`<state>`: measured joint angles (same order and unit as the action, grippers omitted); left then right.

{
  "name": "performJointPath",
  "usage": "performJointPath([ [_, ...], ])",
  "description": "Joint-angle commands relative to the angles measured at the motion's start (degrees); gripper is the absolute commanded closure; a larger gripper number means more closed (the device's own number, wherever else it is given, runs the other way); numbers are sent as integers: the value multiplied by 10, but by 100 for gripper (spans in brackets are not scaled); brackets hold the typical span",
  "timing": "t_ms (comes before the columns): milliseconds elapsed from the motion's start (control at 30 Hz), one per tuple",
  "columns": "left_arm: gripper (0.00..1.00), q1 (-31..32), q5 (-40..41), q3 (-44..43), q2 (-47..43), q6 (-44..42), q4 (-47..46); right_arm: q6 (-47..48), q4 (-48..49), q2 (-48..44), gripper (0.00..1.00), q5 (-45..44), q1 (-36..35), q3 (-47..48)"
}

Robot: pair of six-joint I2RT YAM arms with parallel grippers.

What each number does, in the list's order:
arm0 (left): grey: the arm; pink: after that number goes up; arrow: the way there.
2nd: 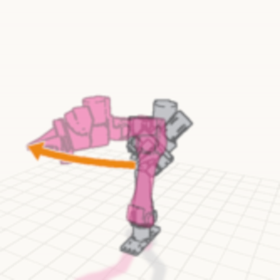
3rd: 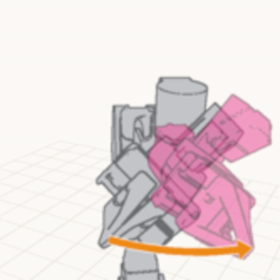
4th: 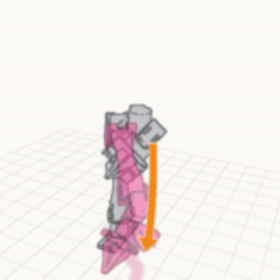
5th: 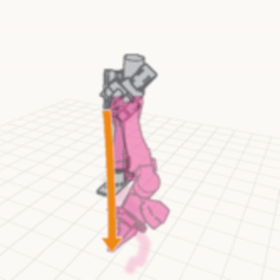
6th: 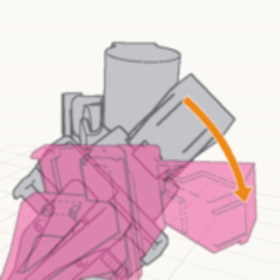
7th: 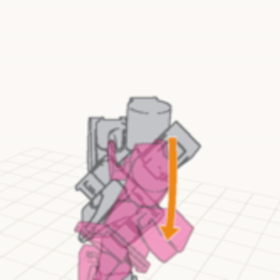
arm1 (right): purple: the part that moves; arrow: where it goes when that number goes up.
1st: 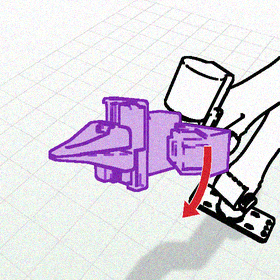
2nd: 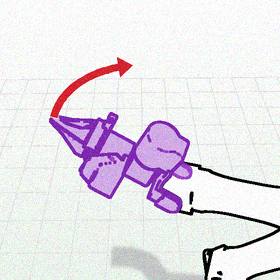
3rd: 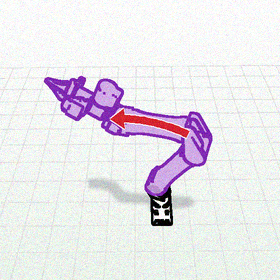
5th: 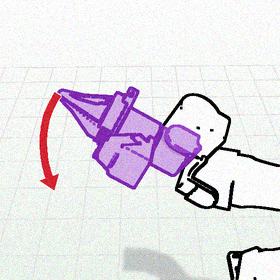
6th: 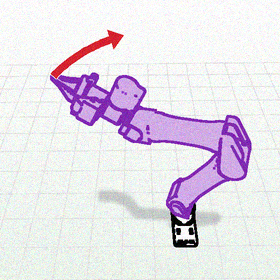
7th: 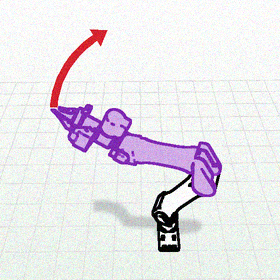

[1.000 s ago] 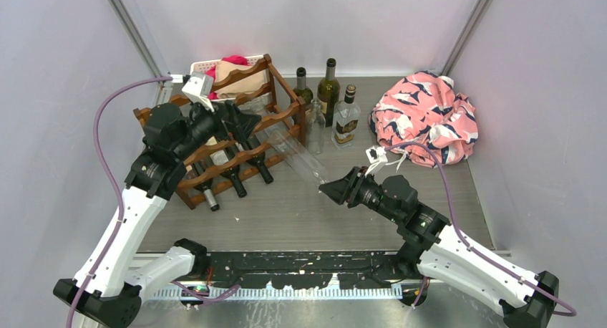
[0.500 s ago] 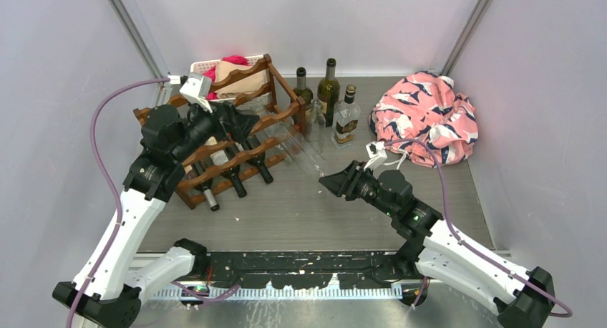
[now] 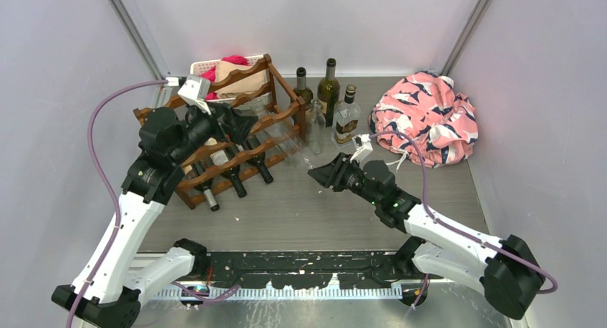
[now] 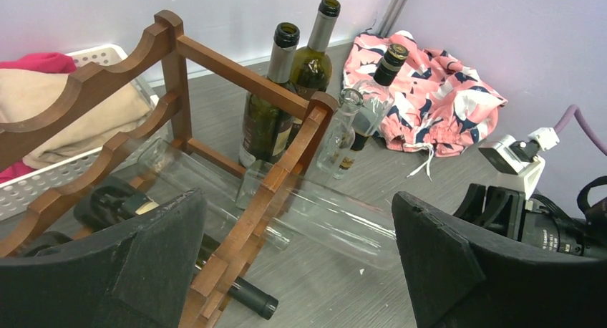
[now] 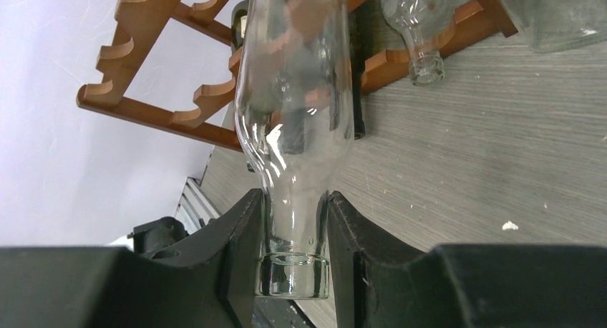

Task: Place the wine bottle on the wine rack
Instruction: Place the wine bottle in the wine rack.

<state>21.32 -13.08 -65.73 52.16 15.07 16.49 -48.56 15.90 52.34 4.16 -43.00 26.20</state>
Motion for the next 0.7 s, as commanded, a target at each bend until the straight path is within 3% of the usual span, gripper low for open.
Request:
performJointPath([
  [0,0,-3,6,2,-17,-14,-37,11,177,43,99,4,3,39],
  [433,0,-3,16,8,-24,-25,-37,23,347,243,99,-12,4,119],
  [667,0,-3,19,9,-25,-29,-37,32,375,318,99,-40,4,165],
])
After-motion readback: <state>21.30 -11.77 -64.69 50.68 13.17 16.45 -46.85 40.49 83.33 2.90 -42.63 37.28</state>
